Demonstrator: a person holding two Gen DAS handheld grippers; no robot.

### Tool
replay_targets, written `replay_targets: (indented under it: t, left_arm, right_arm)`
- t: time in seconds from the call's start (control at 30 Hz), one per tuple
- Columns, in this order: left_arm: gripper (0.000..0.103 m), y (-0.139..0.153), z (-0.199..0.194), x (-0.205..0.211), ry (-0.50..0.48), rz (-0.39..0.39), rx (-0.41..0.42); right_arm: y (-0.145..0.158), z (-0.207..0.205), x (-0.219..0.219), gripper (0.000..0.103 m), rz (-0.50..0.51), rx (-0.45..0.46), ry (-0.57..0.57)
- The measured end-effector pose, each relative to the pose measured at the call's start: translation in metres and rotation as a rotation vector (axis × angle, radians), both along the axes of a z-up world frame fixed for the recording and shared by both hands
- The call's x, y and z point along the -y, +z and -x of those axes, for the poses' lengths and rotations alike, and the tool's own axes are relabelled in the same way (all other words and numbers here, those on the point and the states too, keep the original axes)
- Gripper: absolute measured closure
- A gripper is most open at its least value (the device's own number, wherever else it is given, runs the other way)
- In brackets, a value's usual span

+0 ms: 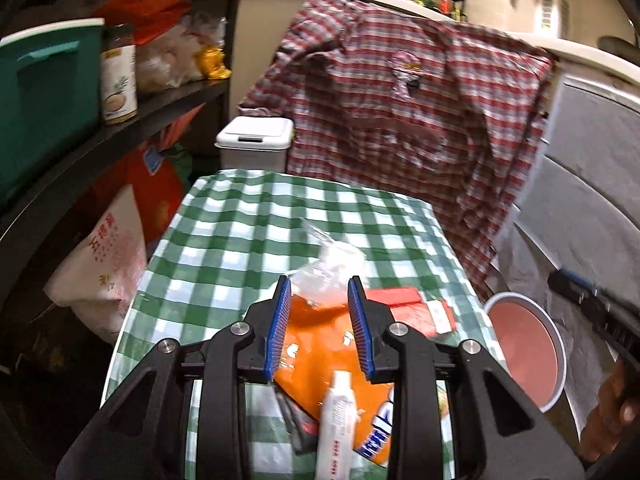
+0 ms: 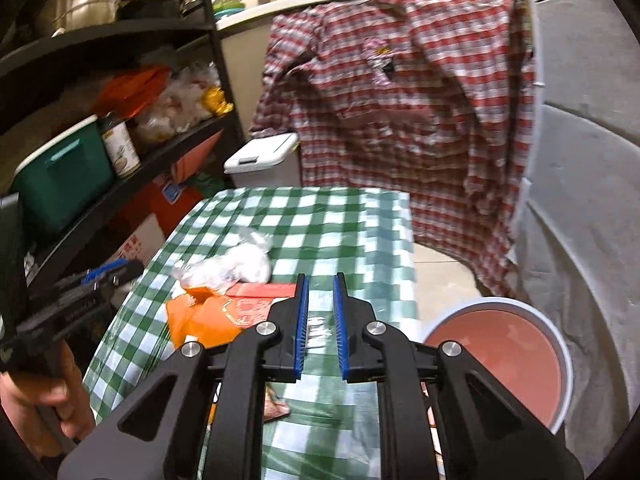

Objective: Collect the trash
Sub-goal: 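Move both grippers back to the orange snack bag on the table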

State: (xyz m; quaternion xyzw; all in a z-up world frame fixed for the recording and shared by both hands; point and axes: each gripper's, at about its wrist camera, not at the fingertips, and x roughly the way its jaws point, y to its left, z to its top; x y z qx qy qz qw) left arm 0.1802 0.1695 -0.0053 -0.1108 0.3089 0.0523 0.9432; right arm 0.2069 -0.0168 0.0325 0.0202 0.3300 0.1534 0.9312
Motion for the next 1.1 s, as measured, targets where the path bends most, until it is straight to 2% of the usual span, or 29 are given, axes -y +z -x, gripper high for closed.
replay_targets:
  t: [0.33, 0.47, 0.53, 0.6, 0.8, 0.97, 1.1]
  left_arm:
    - [0.073, -0.01, -0.025, -0.031, 0.029, 0.069, -0.026]
    - [0.073, -0.017, -0.036, -0.025, -0.018, 0.083, -0.041]
    - [0.073, -0.02, -0.04, -0.022, -0.036, 0.082, -0.05]
    - [0.07, -0.025, -0.046, -0.02, -0.051, 0.087, -0.064]
    - [0.052, -0.036, -0.06, -0.024, -0.068, 0.108, -0.09]
    - [0.046, -0.047, -0.068, -0.022, -0.085, 0.118, -0.122]
    - [0.045, -0.053, -0.074, -0.018, -0.1, 0.12, -0.14]
  right_arm:
    - [-0.034, -0.019, -0.029, 0.089, 0.016, -0.068, 0.079]
    - [-0.047, -0.026, -0.037, 0.077, 0.019, -0.092, 0.103]
    - [-0.052, -0.03, -0.04, 0.075, 0.018, -0.098, 0.108]
    - [-0.058, -0.034, -0.042, 0.073, 0.015, -0.109, 0.109]
    - [-0.066, -0.041, -0.045, 0.07, -0.006, -0.136, 0.117]
    - [-0.071, -0.034, -0.05, 0.064, -0.039, -0.183, 0.165]
    - [-0.079, -0.027, -0.057, 0.063, -0.03, -0.22, 0.204]
